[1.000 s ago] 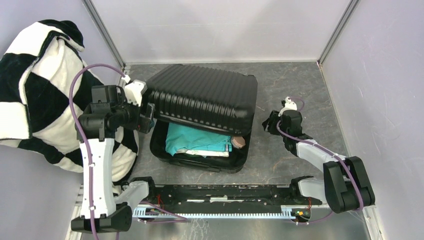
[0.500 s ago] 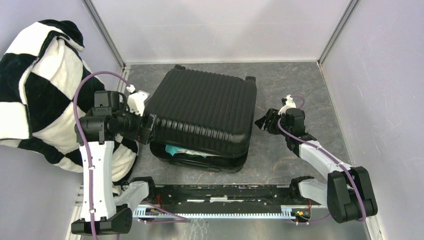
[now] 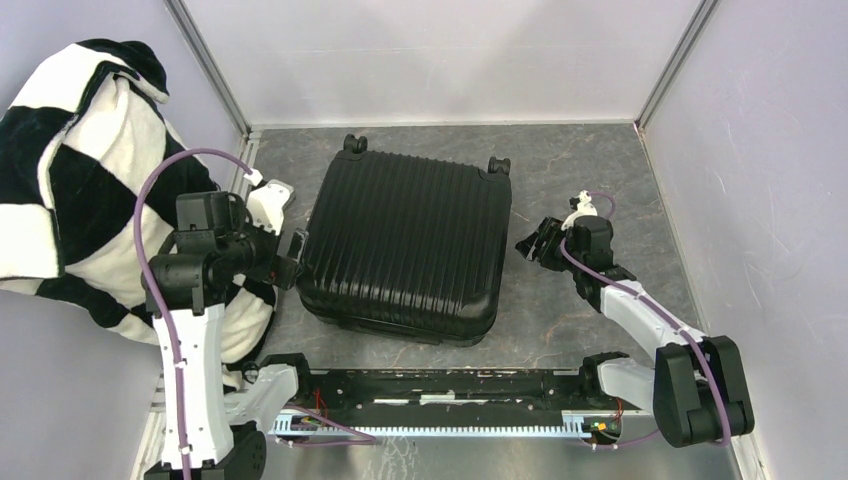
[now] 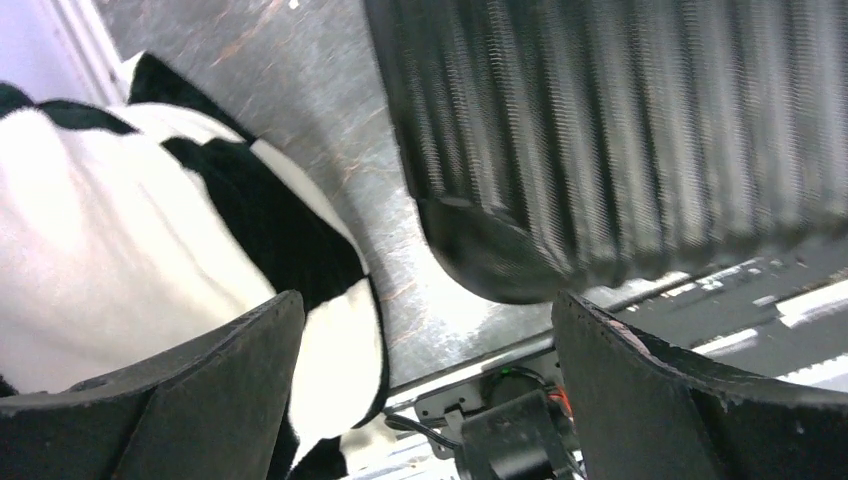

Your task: Pack the luggage

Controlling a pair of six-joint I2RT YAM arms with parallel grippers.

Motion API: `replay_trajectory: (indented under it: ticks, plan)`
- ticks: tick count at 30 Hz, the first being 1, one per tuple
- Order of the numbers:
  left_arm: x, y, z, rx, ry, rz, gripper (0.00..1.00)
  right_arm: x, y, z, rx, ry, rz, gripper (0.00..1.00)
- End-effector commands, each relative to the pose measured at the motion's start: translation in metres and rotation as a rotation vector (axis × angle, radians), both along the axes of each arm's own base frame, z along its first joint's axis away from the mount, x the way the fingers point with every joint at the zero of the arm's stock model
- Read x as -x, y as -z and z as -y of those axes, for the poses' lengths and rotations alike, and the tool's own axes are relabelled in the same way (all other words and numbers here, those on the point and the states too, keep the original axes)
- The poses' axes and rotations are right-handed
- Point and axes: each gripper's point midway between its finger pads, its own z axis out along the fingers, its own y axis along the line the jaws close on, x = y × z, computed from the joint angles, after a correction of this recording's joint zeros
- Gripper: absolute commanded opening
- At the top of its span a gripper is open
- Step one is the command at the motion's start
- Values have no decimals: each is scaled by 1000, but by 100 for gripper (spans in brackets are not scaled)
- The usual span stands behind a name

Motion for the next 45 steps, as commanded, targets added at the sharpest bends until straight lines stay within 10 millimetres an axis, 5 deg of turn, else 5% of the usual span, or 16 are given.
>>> replay_trajectory:
  ticks: [1,5,9,16,23,28,36,45]
  plan:
    - [-43,13,-31,-84,-167,58,100,-2,-13,1,-14,13,38,59]
    - [-79,22,-59,-144,-336,78,99,13,-2,1,-12,-6,14,57]
    - [-103,35,-53,-105,-324,42,99,29,2,-1,-9,-43,7,52]
    - [-129,67,-59,-118,-349,-10,98,97,19,-24,0,-311,-29,28]
    - [-155,93,-46,-53,-345,-68,98,165,-19,-71,-103,-691,154,15]
    - [-165,107,-32,-41,-325,-101,98,190,-44,-92,-208,-841,258,10]
    - [-188,143,-11,-91,-291,-171,98,202,-33,-114,-294,-905,203,11]
    - [-242,160,20,-90,-229,-206,98,154,-2,-107,-305,-552,133,5]
